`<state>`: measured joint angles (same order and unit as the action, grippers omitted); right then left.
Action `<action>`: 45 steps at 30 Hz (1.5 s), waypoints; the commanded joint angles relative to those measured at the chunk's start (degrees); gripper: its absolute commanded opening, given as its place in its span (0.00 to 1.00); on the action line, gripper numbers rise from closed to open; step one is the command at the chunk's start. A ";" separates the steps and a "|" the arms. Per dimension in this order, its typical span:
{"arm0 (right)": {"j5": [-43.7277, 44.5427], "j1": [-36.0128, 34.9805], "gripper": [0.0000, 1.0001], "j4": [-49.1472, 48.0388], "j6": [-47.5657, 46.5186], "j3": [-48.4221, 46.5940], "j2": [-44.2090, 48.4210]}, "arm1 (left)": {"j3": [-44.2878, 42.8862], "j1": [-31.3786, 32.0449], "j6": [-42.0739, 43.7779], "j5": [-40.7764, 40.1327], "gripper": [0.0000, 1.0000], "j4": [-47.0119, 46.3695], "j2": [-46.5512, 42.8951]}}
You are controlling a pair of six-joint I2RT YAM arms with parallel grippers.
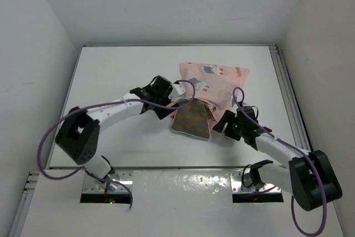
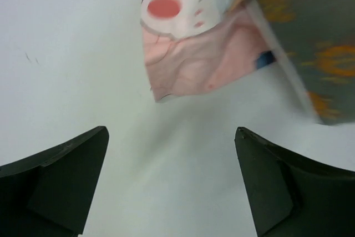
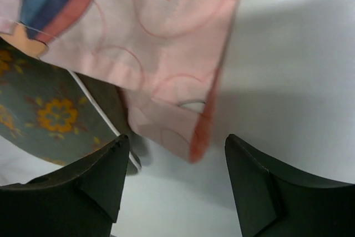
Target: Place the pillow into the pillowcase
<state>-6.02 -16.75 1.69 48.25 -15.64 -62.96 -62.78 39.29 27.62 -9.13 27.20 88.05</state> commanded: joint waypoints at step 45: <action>-2.07 1.11 0.00 21.68 -2.28 -61.08 7.50 | -73.61 -9.23 -6.96 28.38 0.00 25.80 10.30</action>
<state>-10.44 -15.86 24.77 47.42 -72.16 -55.75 -129.32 30.63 22.44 24.88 56.82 98.21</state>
